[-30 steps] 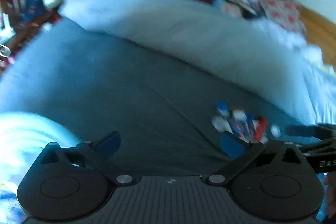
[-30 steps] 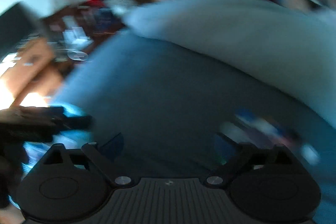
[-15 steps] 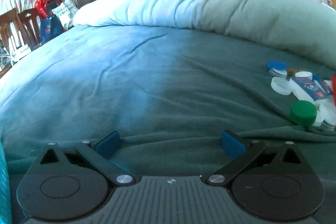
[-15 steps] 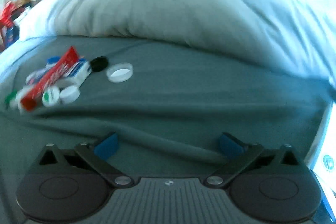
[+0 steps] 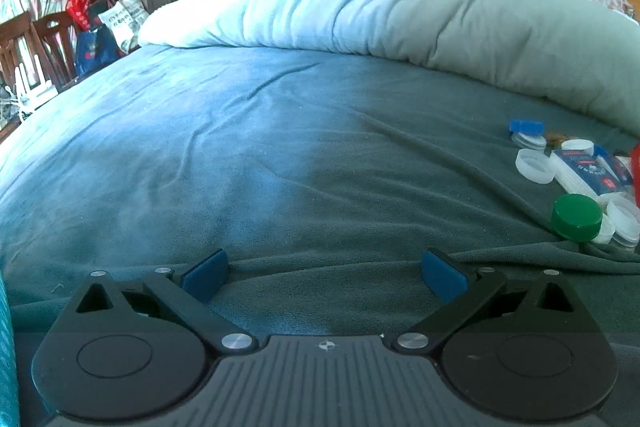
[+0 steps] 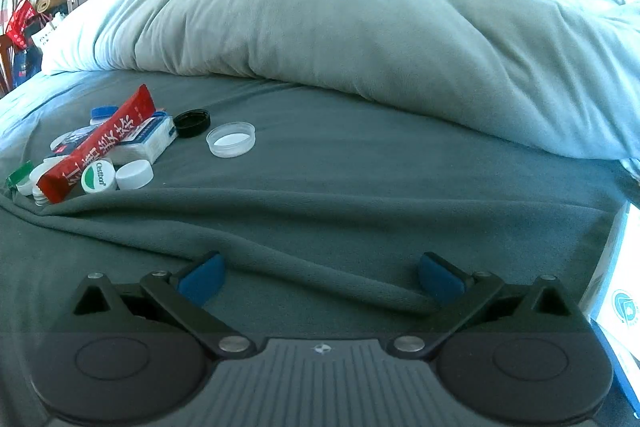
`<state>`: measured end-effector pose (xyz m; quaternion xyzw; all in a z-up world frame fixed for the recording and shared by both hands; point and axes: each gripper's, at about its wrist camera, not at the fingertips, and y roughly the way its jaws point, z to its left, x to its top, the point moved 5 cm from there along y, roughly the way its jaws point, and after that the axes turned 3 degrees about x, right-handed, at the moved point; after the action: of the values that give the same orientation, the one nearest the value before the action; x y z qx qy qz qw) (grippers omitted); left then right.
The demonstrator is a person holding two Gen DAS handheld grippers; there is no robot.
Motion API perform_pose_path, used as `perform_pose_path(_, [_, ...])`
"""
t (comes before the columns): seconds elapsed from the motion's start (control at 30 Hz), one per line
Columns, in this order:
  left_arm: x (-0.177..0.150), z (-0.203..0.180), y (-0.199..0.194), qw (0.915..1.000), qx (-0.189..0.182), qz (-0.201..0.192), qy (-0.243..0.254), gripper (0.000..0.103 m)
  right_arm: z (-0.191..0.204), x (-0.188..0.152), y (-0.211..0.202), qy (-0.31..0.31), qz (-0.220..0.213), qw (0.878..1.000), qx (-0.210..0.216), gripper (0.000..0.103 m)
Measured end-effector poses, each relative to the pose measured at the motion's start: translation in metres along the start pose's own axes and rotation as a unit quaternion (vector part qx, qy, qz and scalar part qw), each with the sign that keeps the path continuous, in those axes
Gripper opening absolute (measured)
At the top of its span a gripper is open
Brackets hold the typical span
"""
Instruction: Organize objects
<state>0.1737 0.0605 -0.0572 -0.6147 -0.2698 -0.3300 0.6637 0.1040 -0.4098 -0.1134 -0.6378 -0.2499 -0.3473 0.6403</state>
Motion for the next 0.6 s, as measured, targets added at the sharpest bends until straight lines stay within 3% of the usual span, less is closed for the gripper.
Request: perform_pose_path(0.6, [0.0010,-0.0002,-0.0033,1.0000,-0.001,0.000,0.000,0.103,0.0005,0.0013,0.0000,-0.002,0.000,1.000,0.002,0.103])
